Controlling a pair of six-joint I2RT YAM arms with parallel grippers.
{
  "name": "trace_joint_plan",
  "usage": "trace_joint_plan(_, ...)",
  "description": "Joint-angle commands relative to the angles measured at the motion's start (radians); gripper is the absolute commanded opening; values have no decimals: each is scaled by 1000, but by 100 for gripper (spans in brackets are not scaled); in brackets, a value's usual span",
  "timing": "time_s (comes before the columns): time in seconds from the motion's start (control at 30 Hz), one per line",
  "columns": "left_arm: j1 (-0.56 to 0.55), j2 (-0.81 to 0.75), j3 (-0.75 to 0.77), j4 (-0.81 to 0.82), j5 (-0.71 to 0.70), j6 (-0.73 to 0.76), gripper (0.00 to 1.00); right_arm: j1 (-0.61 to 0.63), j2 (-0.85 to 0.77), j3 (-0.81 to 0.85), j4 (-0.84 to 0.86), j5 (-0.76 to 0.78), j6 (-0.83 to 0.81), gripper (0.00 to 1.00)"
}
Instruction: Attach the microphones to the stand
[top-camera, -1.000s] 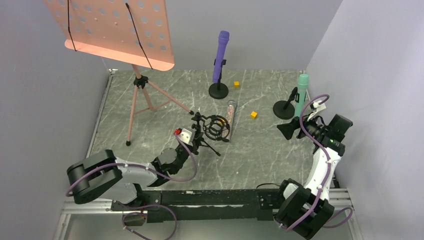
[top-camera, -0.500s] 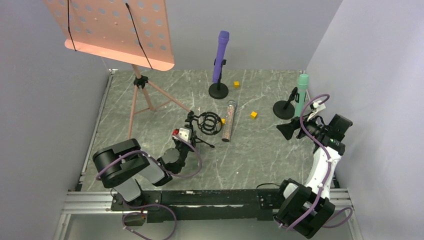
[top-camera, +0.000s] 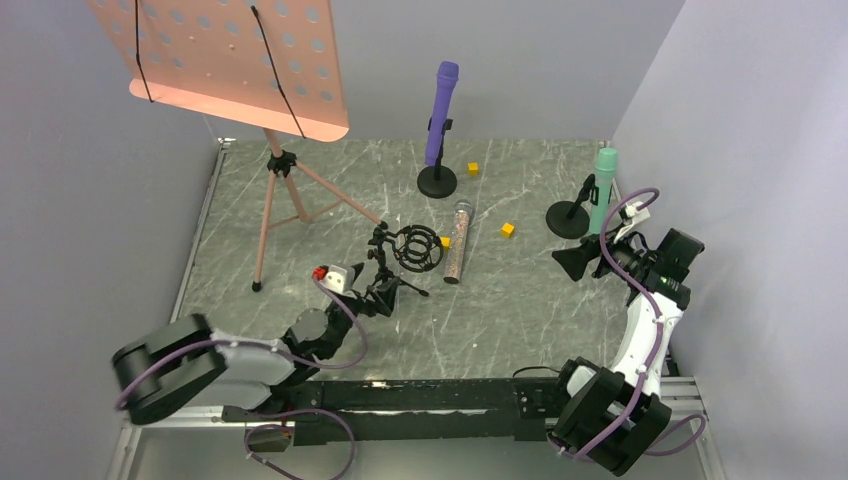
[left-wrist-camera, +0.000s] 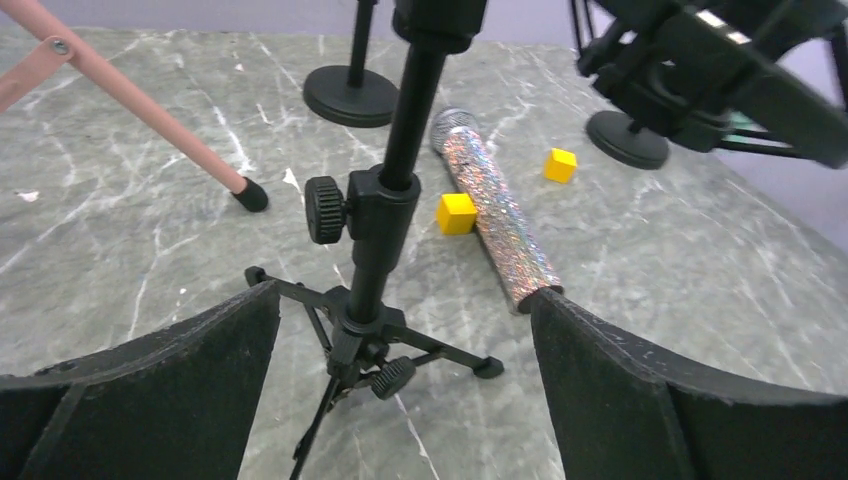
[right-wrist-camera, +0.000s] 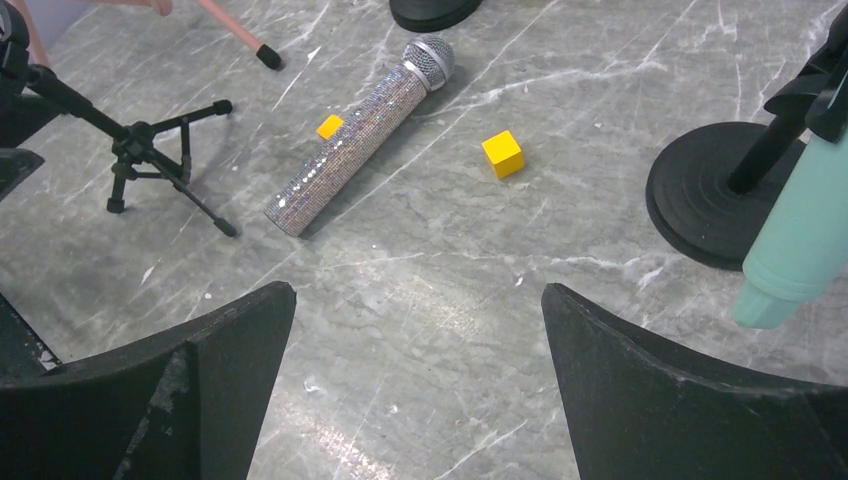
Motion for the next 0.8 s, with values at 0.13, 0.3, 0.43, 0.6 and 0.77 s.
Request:
trace_joint_plan(0.13,0,-470,73,-821,155,-93,99,19,20,39,-58,-53,-75,100)
trace_joint_plan(0.3,1,-715,45,-1051,203,-127,99,50,27,34,-69,-49,-103,100)
trace_joint_plan(0.43,1,-880,47,-1189,218,-149,99,100,42,39,-75,-17,-113,100)
trace_joint_plan(0.6,3,-999,61,-1286,185,-132,99,221,60,66,-102,52,-136,100)
trace_joint_plan(0.77,3,-1022,92,-1339,164,-79,99,342,83,104,-117,118,-150,100)
